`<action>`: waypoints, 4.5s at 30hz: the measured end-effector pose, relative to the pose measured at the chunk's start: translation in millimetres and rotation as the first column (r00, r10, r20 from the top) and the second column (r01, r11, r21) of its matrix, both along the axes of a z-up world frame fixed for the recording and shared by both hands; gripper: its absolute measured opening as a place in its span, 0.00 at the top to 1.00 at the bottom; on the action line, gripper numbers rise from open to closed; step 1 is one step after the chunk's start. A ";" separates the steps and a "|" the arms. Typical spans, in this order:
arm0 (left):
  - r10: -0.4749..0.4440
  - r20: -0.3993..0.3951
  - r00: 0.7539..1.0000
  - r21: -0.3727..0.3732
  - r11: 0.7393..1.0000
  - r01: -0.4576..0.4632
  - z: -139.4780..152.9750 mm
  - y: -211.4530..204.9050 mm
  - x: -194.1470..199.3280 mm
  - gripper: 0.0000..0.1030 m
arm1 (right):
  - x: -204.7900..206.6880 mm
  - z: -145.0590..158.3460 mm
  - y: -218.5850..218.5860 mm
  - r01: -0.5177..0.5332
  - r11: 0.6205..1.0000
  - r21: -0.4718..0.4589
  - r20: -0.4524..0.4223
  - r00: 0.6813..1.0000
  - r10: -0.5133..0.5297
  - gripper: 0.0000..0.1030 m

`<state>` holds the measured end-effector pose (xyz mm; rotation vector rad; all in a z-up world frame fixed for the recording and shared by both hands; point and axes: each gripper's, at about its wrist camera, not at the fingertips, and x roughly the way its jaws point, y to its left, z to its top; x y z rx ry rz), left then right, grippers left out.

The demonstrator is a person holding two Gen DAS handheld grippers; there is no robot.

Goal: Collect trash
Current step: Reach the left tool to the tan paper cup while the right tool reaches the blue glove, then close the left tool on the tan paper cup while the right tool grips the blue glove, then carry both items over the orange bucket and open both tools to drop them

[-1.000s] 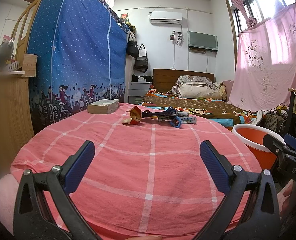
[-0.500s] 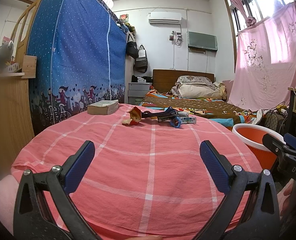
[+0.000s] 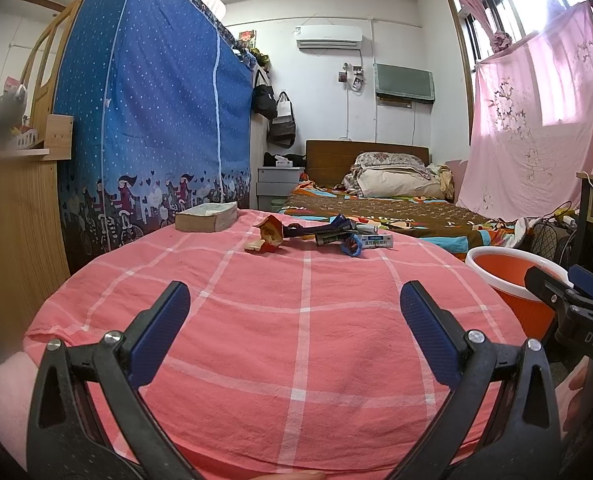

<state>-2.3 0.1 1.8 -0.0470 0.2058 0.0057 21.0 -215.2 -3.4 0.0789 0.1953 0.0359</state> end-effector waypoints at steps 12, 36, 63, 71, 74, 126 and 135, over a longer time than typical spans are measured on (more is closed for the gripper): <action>0.013 0.021 1.000 0.030 0.999 -0.013 13.1 3.0 8.0 0.00 | 7.4 -2.3 1.0 -0.012 1.000 -0.025 -0.028 1.000 0.011 0.00; -0.024 0.131 0.991 0.151 0.989 0.004 57.4 26.0 127.4 0.00 | 125.7 73.0 25.4 -0.122 0.982 -0.143 0.103 0.985 0.138 0.00; -0.154 -0.487 0.860 -0.059 0.988 0.143 -7.8 52.3 251.8 0.22 | 221.8 15.8 78.9 -0.385 0.921 -0.057 -0.350 0.872 0.343 0.50; -0.169 -0.531 0.830 -0.087 0.986 0.145 -12.6 54.9 260.8 0.38 | 228.3 11.0 95.9 -0.443 0.896 -0.029 -0.383 0.833 0.399 0.55; -0.176 -0.534 0.827 -0.098 0.984 0.146 -11.7 54.9 261.4 0.51 | 231.9 8.2 97.3 -0.449 0.894 -0.005 -0.397 0.821 0.410 0.55; -0.365 -0.059 0.929 -0.069 0.930 0.361 45.2 -70.6 158.8 0.52 | 123.5 45.1 -39.4 -0.294 0.955 0.045 -0.027 0.955 0.296 0.76; -0.509 -0.079 0.857 -0.052 0.861 0.506 52.7 -146.5 173.7 0.51 | 107.0 61.1 -115.8 -0.081 0.991 0.110 0.058 0.995 0.075 0.74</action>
